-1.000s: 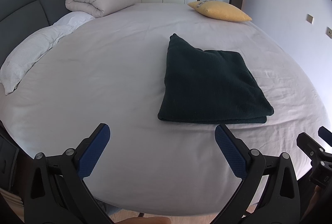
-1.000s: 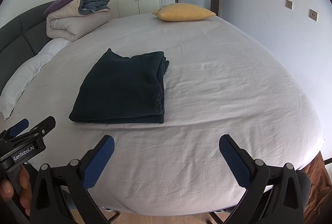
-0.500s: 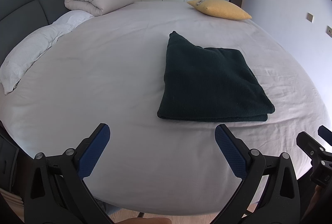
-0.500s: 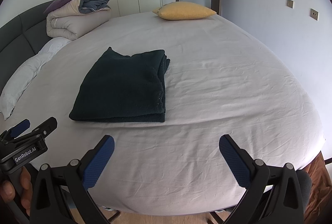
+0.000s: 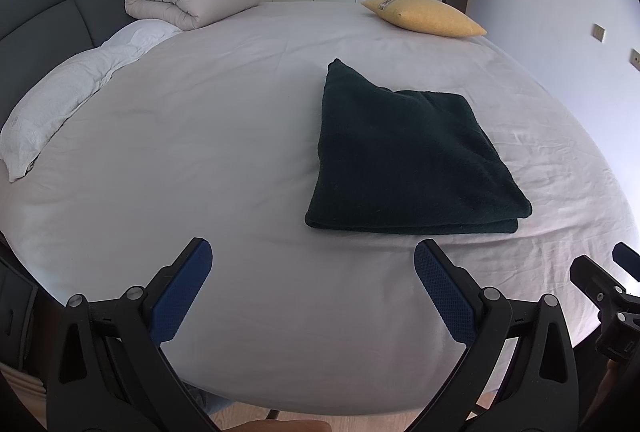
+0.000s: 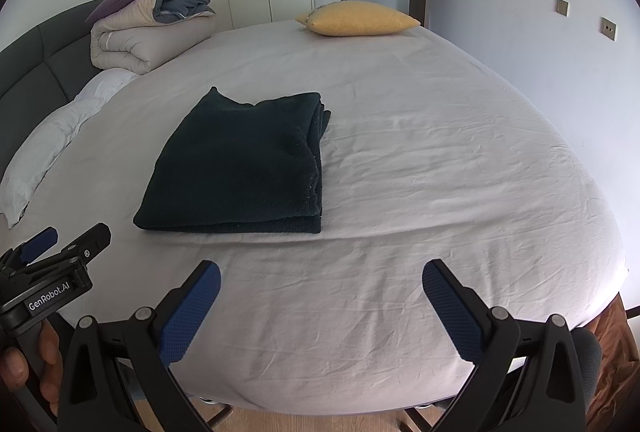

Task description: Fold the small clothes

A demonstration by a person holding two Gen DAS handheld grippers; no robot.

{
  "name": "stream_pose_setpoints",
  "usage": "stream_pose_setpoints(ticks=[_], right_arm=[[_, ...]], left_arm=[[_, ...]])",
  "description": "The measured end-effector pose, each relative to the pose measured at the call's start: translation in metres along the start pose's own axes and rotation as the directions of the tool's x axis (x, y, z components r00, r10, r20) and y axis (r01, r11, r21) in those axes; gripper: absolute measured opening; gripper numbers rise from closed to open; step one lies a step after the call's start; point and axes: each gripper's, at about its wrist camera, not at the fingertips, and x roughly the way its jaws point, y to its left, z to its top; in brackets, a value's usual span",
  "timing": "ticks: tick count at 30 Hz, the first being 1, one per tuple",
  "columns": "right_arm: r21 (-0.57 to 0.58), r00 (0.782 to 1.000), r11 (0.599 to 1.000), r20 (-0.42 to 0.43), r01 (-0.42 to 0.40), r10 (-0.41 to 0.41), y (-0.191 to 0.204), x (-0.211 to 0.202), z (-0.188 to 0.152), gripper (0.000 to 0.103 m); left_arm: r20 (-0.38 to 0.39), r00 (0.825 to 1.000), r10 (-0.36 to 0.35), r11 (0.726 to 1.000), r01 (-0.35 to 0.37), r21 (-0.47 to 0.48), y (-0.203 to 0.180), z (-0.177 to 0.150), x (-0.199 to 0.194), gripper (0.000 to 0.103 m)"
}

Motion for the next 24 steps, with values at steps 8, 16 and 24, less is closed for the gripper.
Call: stream_pose_setpoints(ticks=[8,16,24], right_arm=[[0.002,1.0,1.0,-0.001,-0.001,0.001,-0.0011,0.0017,-0.0003,0.103],[0.002,1.0,1.0,-0.005,-0.003,0.003,-0.003,0.003,0.0009,0.103],[0.003,1.0,1.0,-0.011,-0.006,0.006,-0.0053,0.0044,0.0014,0.103]], left_arm=[[-0.003,1.0,0.002,1.0,-0.002,0.004,0.0002,-0.0001,0.0017,0.103],[-0.004,1.0,0.005,1.0,-0.005,0.004,-0.0001,-0.0004,0.0013,0.103],[-0.008,1.0,0.006,1.0,-0.006,0.01,-0.0012,-0.0016,0.0019,0.103]])
